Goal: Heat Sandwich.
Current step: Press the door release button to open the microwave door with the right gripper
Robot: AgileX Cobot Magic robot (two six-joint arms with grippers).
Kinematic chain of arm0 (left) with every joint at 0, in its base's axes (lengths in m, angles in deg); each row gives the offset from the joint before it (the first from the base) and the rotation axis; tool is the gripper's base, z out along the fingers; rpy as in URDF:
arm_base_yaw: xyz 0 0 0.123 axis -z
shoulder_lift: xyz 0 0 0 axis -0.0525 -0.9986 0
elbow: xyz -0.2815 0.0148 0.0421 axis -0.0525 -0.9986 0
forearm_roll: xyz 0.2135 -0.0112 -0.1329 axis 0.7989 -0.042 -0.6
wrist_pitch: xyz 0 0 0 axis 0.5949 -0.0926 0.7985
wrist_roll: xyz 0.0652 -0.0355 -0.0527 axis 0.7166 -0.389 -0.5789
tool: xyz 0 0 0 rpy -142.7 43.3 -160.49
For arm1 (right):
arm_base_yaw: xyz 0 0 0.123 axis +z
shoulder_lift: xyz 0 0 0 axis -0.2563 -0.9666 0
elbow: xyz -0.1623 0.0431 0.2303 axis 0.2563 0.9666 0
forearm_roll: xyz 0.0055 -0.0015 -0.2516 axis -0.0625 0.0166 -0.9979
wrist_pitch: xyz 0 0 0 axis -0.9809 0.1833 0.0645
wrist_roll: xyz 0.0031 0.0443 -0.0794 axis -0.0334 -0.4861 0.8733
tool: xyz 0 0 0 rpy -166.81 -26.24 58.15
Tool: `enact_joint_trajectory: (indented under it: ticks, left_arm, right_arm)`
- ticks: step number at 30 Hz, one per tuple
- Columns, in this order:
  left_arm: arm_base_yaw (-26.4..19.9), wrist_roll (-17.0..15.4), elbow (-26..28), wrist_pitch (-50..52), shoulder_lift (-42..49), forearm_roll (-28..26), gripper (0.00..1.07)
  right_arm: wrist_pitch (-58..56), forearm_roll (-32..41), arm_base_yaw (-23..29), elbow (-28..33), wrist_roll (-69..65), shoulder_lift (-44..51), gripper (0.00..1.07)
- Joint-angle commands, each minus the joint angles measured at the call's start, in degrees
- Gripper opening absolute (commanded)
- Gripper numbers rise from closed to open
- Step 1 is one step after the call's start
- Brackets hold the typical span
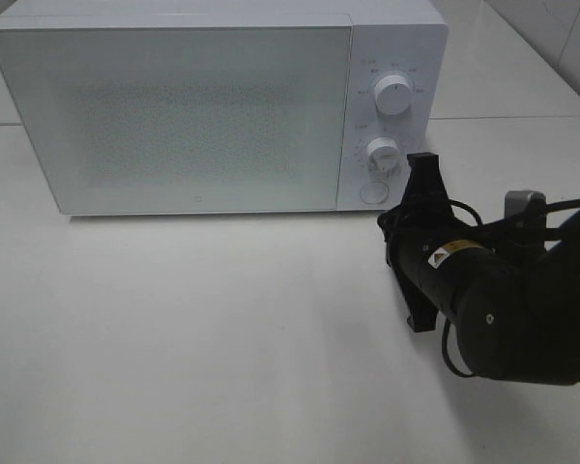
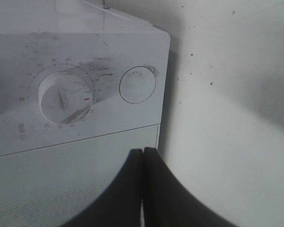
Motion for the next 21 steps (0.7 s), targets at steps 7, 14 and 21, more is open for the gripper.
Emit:
enact_joint_trajectory:
  ticks: [7,14,21]
  left_arm:
    - [-0.1,0.2,-0.1,-0.1,0.9,-0.5,0.98]
    - [-0.1,0.2,-0.1,-0.1,0.9,-0.5,0.98]
    - [-0.1,0.2,-0.1,-0.1,0.9,-0.5,0.98]
  right_arm:
    - [-1.3,-5.7,-4.9,-5.8,-2.3,-4.1,0.0]
    - [-1.9,-7.1,-6.3,-8.4,-3.9,-7.1,0.0]
    - [-4.4,-8.1,-8.8,-12.7,-3.9,-10.7,0.0]
